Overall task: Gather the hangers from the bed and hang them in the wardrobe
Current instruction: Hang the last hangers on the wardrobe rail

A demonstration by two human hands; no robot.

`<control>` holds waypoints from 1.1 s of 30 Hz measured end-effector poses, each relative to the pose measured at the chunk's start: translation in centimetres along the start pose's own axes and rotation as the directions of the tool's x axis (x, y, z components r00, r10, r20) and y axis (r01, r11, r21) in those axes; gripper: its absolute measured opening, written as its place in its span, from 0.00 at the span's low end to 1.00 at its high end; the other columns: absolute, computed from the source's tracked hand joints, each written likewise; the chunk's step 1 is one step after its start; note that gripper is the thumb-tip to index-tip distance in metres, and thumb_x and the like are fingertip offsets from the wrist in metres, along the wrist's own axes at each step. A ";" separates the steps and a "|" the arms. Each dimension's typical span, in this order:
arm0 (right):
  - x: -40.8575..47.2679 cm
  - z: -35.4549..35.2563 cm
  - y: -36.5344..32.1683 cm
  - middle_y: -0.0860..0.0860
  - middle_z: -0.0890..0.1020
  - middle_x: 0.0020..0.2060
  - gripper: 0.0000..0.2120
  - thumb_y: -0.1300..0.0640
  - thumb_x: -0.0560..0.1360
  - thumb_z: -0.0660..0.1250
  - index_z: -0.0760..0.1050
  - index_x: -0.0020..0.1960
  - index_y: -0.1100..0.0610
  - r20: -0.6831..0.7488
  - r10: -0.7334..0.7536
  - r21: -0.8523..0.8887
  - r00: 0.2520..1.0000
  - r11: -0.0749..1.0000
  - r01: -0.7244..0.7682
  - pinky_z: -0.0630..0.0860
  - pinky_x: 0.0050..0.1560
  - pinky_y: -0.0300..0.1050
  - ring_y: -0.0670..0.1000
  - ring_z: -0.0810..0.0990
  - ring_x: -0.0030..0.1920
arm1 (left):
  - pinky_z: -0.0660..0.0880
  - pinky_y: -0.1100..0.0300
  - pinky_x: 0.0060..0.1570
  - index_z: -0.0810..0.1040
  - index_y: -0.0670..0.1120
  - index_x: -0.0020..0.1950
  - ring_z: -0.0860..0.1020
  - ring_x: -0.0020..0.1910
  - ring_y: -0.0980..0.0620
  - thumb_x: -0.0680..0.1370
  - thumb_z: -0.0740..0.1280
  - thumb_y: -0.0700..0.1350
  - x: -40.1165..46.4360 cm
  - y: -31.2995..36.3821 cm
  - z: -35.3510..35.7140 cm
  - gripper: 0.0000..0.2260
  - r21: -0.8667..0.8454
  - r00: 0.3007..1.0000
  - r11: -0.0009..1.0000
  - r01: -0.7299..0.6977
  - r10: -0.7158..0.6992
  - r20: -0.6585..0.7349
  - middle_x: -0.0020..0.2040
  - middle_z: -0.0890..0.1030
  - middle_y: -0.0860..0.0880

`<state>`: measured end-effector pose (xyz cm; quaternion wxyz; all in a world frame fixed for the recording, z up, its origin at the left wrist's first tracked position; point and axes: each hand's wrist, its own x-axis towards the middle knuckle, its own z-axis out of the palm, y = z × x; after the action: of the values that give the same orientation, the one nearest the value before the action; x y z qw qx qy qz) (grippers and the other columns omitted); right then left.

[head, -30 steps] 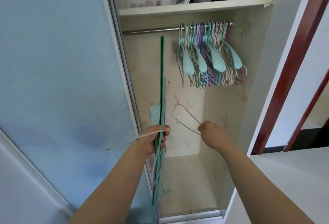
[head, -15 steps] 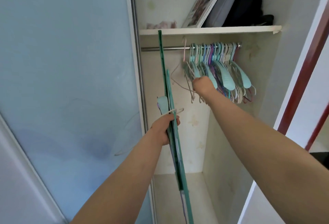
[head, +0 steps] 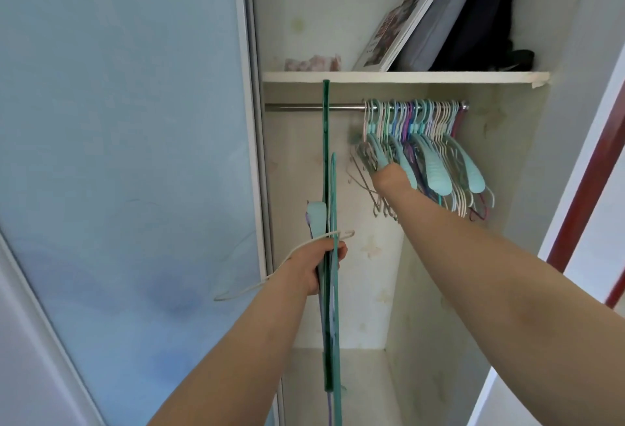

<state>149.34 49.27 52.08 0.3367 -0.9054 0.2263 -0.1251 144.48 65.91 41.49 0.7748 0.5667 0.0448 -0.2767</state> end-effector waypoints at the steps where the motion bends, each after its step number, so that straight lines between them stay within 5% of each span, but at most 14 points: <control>1: -0.1 0.0 0.4 0.60 0.75 0.63 0.17 0.61 0.81 0.54 0.71 0.66 0.65 0.000 0.008 0.048 1.000 0.999 -0.008 0.62 0.33 0.34 0.59 0.73 0.64 | 0.66 0.68 0.22 0.75 0.48 0.44 0.73 0.20 0.58 0.77 0.64 0.39 0.1 0.0 0.1 0.05 0.003 1.000 1.000 0.001 -0.001 -0.003 0.37 0.79 0.49; 4: -0.1 1.0 1.9 0.52 0.78 0.61 0.13 0.58 0.80 0.59 0.73 0.62 0.59 -0.102 -0.036 0.113 0.994 0.992 0.047 0.71 0.48 0.38 0.53 0.76 0.62 | 0.64 0.64 0.27 0.76 0.49 0.40 0.70 0.22 0.58 0.78 0.64 0.40 0.2 -0.4 0.5 0.08 0.034 1.000 0.999 0.008 -0.006 -0.031 0.37 0.78 0.50; 6: -0.2 1.3 2.9 0.57 0.72 0.65 0.17 0.59 0.79 0.60 0.68 0.66 0.63 -0.229 0.061 0.338 0.972 0.941 0.021 0.69 0.58 0.46 0.58 0.72 0.65 | 0.63 0.62 0.29 0.76 0.47 0.37 0.69 0.26 0.56 0.78 0.64 0.41 0.4 -1.0 0.6 0.10 0.048 0.998 0.999 0.001 0.002 -0.058 0.36 0.77 0.49; 7: -0.8 1.0 3.5 0.60 0.68 0.66 0.20 0.60 0.77 0.61 0.65 0.68 0.65 -0.265 0.067 0.318 0.962 0.948 0.021 0.68 0.61 0.49 0.60 0.70 0.65 | 0.64 0.61 0.31 0.75 0.46 0.35 0.69 0.28 0.55 0.78 0.65 0.41 0.6 -1.4 0.6 0.10 0.040 0.997 0.999 -0.002 0.005 -0.078 0.34 0.76 0.49; 10: -5.1 -0.1 4.5 0.56 0.70 0.62 0.18 0.55 0.78 0.63 0.66 0.65 0.59 -0.376 -0.216 0.235 0.901 0.918 0.319 0.70 0.61 0.49 0.58 0.73 0.57 | 0.67 0.60 0.30 0.76 0.45 0.35 0.72 0.27 0.56 0.77 0.67 0.41 1.0 -3.0 0.7 0.10 0.018 0.995 1.000 0.009 -0.007 -0.104 0.25 0.78 0.51; 12: -9.0 -0.9 4.4 0.46 0.75 0.52 0.13 0.46 0.78 0.63 0.70 0.58 0.52 -0.127 -0.422 0.269 0.898 0.856 0.440 0.73 0.57 0.47 0.51 0.76 0.52 | 0.68 0.63 0.24 0.76 0.44 0.33 0.71 0.20 0.57 0.76 0.68 0.38 1.1 -4.1 0.9 0.11 0.049 0.994 0.999 -0.003 0.009 -0.111 0.22 0.76 0.51; 14: -12.9 -1.5 4.7 0.43 0.75 0.55 0.15 0.39 0.74 0.63 0.73 0.56 0.46 0.315 -0.538 0.178 0.782 0.843 0.508 0.72 0.60 0.45 0.46 0.75 0.56 | 0.67 0.65 0.21 0.75 0.45 0.31 0.70 0.22 0.56 0.75 0.68 0.37 1.4 -5.0 1.1 0.13 0.150 0.994 0.988 -0.021 0.038 -0.107 0.23 0.74 0.51; 15: -14.4 -1.3 5.2 0.44 0.72 0.60 0.18 0.37 0.73 0.64 0.74 0.58 0.44 0.506 -0.499 0.065 0.704 0.836 0.545 0.69 0.63 0.44 0.46 0.71 0.61 | 0.68 0.65 0.23 0.73 0.46 0.33 0.70 0.26 0.55 0.76 0.67 0.36 1.5 -5.5 1.3 0.13 0.200 0.994 0.980 -0.019 0.040 -0.102 0.27 0.74 0.51; 17: -15.9 0.5 7.1 0.47 0.65 0.68 0.21 0.38 0.73 0.64 0.74 0.61 0.47 0.652 -0.392 -0.154 0.649 0.770 0.620 0.63 0.66 0.44 0.47 0.62 0.69 | 0.71 0.65 0.29 0.69 0.47 0.36 0.70 0.32 0.55 0.79 0.63 0.36 1.3 -6.3 1.4 0.13 0.265 0.993 0.964 0.010 0.021 -0.115 0.34 0.72 0.50; 20: -16.8 3.2 9.8 0.46 0.63 0.71 0.17 0.44 0.80 0.57 0.80 0.51 0.52 0.493 -0.406 -0.231 0.769 0.792 0.566 0.63 0.65 0.44 0.47 0.60 0.71 | 0.71 0.62 0.36 0.69 0.45 0.37 0.71 0.33 0.53 0.80 0.61 0.35 1.3 -7.6 1.1 0.12 0.276 0.996 0.960 0.041 -0.018 -0.086 0.36 0.72 0.48; 24: -17.0 5.5 13.0 0.43 0.67 0.66 0.15 0.50 0.82 0.54 0.77 0.48 0.56 0.142 -0.507 -0.241 0.850 0.816 0.526 0.72 0.58 0.47 0.47 0.68 0.65 | 0.70 0.66 0.26 0.75 0.41 0.41 0.76 0.22 0.58 0.79 0.65 0.36 0.7 -9.1 0.8 0.07 0.215 0.992 0.970 0.112 -0.122 0.033 0.26 0.79 0.50; 28: -17.3 6.2 14.8 0.47 0.77 0.54 0.14 0.51 0.80 0.56 0.77 0.50 0.57 -0.152 -0.563 -0.291 0.813 0.811 0.507 0.78 0.40 0.49 0.52 0.76 0.52 | 0.71 0.67 0.24 0.77 0.38 0.48 0.76 0.23 0.59 0.76 0.69 0.37 0.6 -11.0 0.3 0.03 0.203 0.968 0.955 0.214 -0.235 0.087 0.38 0.82 0.46; 30: -17.3 6.1 15.5 0.49 0.80 0.45 0.17 0.50 0.79 0.53 0.77 0.46 0.57 -0.279 -0.580 -0.354 0.765 0.803 0.480 0.72 0.27 0.43 0.54 0.78 0.42 | 0.72 0.66 0.26 0.78 0.39 0.46 0.74 0.26 0.57 0.76 0.70 0.38 1.0 -12.4 0.0 0.03 0.249 0.970 0.945 0.214 -0.236 0.063 0.39 0.81 0.47; 33: -17.4 5.1 16.4 0.52 0.81 0.38 0.17 0.50 0.79 0.53 0.77 0.46 0.58 -0.409 -0.469 -0.337 0.783 0.875 0.348 0.62 0.28 0.38 0.58 0.78 0.32 | 0.73 0.67 0.32 0.78 0.41 0.42 0.72 0.29 0.57 0.75 0.71 0.40 1.4 -14.3 -0.2 0.05 0.309 0.972 0.929 0.204 -0.229 0.048 0.36 0.80 0.49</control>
<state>130.83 49.69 36.11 0.1211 -0.9073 0.1130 -0.3865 138.88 62.66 28.71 0.6451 0.6579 0.0320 -0.3874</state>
